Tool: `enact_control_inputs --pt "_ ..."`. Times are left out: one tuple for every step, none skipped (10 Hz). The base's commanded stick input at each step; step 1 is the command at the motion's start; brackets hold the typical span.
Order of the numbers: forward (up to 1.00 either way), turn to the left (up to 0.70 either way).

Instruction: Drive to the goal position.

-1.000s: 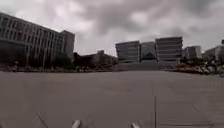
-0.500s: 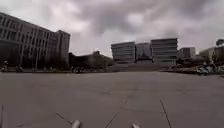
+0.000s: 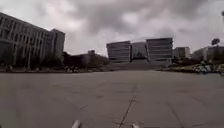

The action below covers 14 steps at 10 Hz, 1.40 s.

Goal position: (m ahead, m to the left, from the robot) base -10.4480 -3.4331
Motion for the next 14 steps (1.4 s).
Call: enact_control_inputs --pt "1.00 -0.24" --pt "1.00 -0.24" --pt "1.00 -0.24" --pt "1.00 -0.24" --pt "1.00 -0.16" --pt "1.00 0.00" --pt "1.00 0.00" --pt "1.00 0.00" --pt "1.00 0.00" --pt "1.00 0.00" --pt "1.00 -0.03" --pt "1.00 -0.09" --pt "1.00 -0.22" --pt "1.00 -0.04"
